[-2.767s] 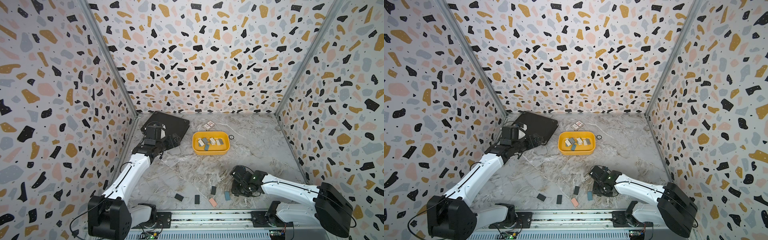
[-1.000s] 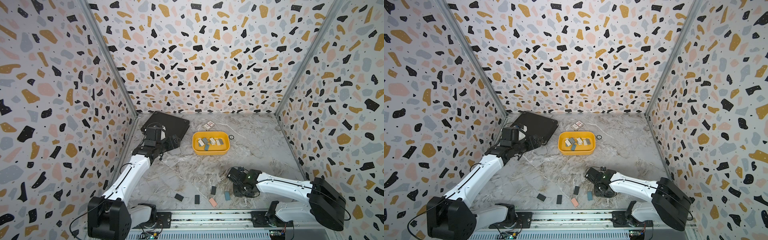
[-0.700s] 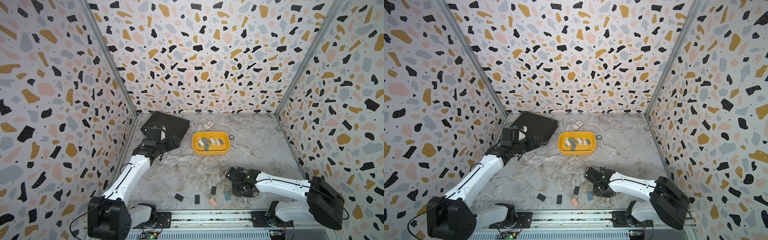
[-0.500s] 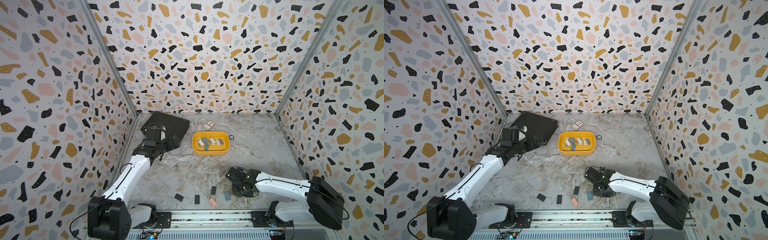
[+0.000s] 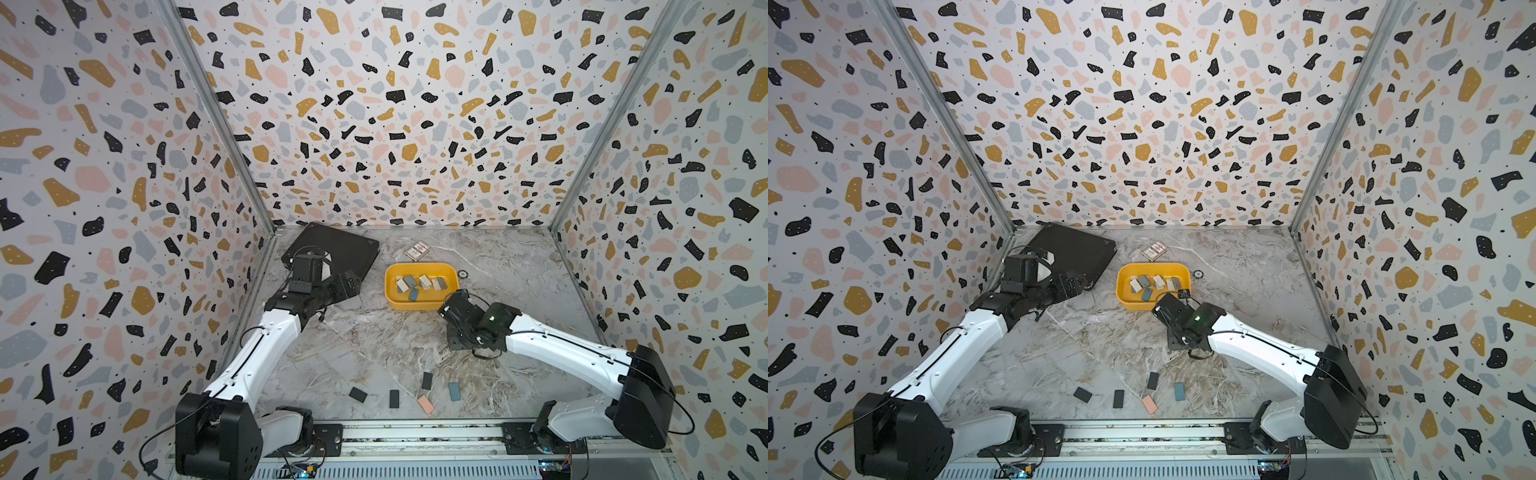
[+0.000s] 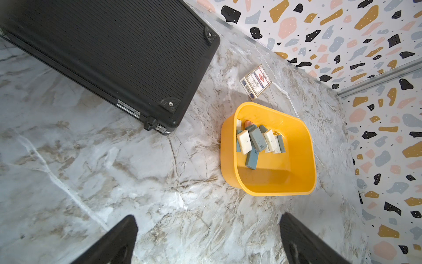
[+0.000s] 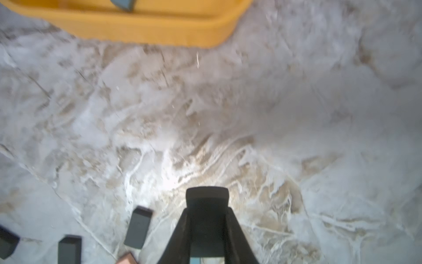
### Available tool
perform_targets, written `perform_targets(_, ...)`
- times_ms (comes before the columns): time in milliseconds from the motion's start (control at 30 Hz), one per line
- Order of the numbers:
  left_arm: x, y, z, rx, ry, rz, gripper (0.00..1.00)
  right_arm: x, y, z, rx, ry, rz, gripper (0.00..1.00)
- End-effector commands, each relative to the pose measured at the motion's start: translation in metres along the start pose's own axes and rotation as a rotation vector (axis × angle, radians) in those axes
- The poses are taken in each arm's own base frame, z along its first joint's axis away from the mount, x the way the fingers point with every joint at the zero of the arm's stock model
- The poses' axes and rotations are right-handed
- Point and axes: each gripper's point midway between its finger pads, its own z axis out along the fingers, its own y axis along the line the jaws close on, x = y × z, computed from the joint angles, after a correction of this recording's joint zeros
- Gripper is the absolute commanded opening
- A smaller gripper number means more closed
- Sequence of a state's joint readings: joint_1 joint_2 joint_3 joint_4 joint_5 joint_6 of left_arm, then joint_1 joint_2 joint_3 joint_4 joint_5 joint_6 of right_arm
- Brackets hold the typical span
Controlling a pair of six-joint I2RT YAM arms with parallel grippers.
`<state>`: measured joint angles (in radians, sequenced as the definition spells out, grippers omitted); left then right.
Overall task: Put the eraser in the storage box
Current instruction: Pick up the eraser from the center of the board, then place the eraser in the storage box.
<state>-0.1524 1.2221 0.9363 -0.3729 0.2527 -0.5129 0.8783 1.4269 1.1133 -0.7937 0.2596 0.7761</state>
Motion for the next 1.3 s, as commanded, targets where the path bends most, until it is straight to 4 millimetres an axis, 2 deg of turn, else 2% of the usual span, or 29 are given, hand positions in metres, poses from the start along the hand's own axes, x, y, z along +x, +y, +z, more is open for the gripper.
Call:
perform_targets(0,-0.02,-0.008,-0.005,0.011,-0.048,0.015,0.97,-0.037,0.004,0.002,0.002,-0.027,-0.105,0.14)
perform_targets(167,-0.029,-0.009,-0.003,-0.005,-0.051,0.022,0.98,-0.092,0.022,0.018,-0.035,-0.041,-0.165,0.15)
perform_targets(267,-0.035,-0.01,0.0,-0.017,-0.048,0.029,0.97,-0.115,0.029,0.032,-0.047,-0.035,-0.193,0.15)
perform_targets(533,-0.054,-0.015,0.01,-0.031,-0.046,0.04,0.97,-0.16,0.047,0.07,-0.094,-0.018,-0.221,0.16)
perform_targets(833,-0.054,-0.012,0.023,-0.042,-0.01,0.044,0.97,-0.186,0.059,0.1,-0.116,-0.013,-0.218,0.17)
perform_targets(1100,-0.05,-0.006,0.027,-0.059,0.002,0.049,0.97,-0.186,0.054,0.125,-0.107,0.022,-0.194,0.18)
perform_targets(1267,-0.049,-0.004,0.03,-0.065,0.009,0.048,0.97,-0.186,0.05,0.133,-0.095,0.031,-0.187,0.18)
